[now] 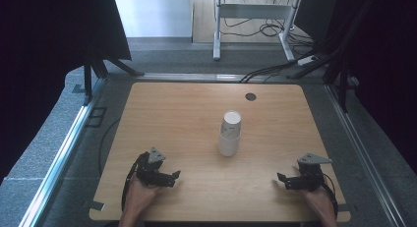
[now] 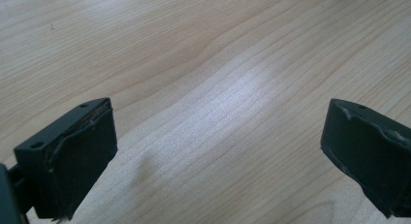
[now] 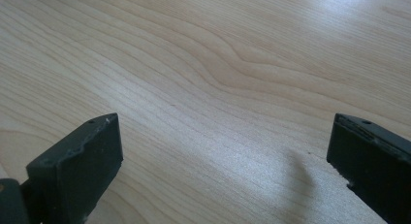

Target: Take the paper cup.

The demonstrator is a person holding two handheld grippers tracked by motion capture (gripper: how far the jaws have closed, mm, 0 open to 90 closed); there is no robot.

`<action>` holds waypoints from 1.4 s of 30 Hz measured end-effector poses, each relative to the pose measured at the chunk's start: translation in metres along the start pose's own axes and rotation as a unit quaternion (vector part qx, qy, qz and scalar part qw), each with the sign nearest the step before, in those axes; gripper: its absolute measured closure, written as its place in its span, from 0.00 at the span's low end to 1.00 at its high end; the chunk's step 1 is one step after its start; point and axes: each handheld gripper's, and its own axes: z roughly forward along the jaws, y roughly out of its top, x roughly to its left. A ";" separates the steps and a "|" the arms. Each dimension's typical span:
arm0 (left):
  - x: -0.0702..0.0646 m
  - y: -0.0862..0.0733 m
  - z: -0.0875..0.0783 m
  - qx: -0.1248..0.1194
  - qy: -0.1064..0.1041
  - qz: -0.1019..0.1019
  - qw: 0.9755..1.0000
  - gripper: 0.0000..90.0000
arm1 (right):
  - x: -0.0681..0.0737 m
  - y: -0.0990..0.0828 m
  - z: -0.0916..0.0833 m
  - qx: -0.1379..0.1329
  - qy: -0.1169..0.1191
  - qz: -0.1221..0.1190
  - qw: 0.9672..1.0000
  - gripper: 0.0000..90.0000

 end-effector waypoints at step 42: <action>-0.001 0.016 0.001 0.000 -0.025 -0.009 1.000 0.00 | 0.008 0.019 -0.005 0.002 0.036 -0.014 0.999 0.00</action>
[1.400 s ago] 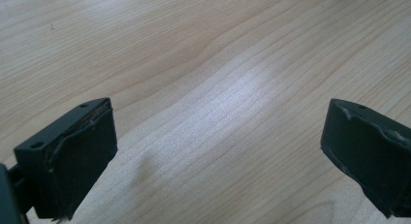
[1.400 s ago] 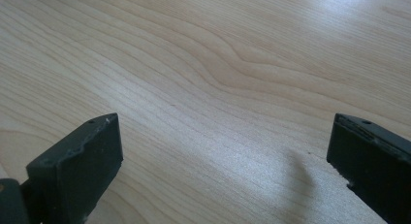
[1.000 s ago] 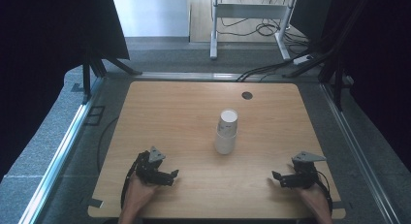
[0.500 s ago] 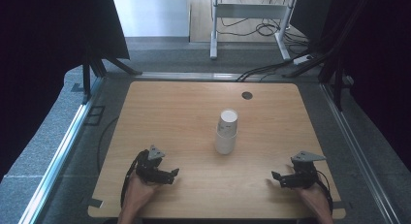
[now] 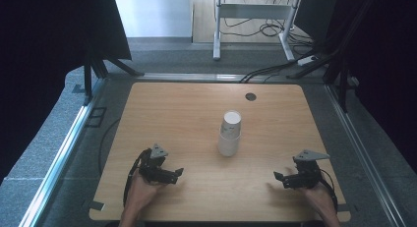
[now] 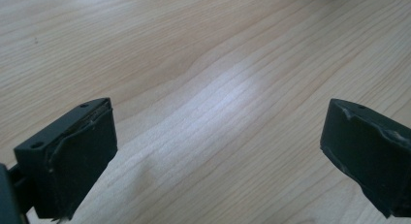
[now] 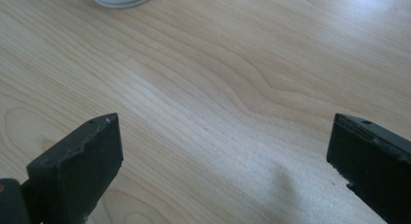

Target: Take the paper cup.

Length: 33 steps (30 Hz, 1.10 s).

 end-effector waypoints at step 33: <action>-0.007 0.050 0.014 -0.019 -0.052 0.044 0.998 0.02 | 0.008 0.053 0.003 -0.009 0.036 -0.031 0.999 0.00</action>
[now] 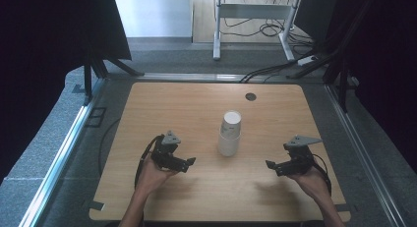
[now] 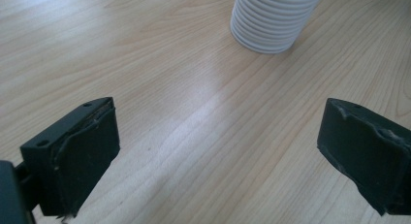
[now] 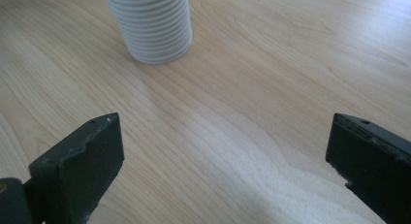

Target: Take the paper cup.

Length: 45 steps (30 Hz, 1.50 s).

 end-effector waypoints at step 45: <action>-0.028 0.076 0.068 -0.011 -0.050 0.080 0.996 0.06 | 0.013 0.070 0.023 -0.003 0.045 -0.056 0.997 0.02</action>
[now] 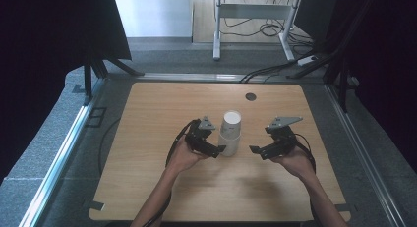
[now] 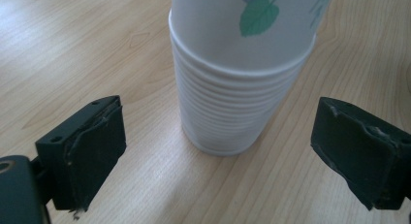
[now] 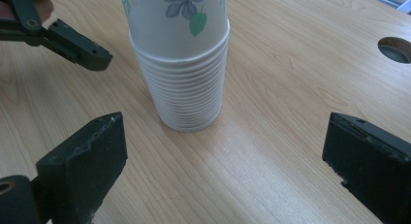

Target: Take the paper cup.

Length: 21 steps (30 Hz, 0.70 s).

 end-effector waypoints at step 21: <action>-0.001 0.013 0.020 -0.016 -0.017 -0.001 1.000 0.13 | -0.001 0.028 0.012 0.006 0.021 -0.008 1.000 0.13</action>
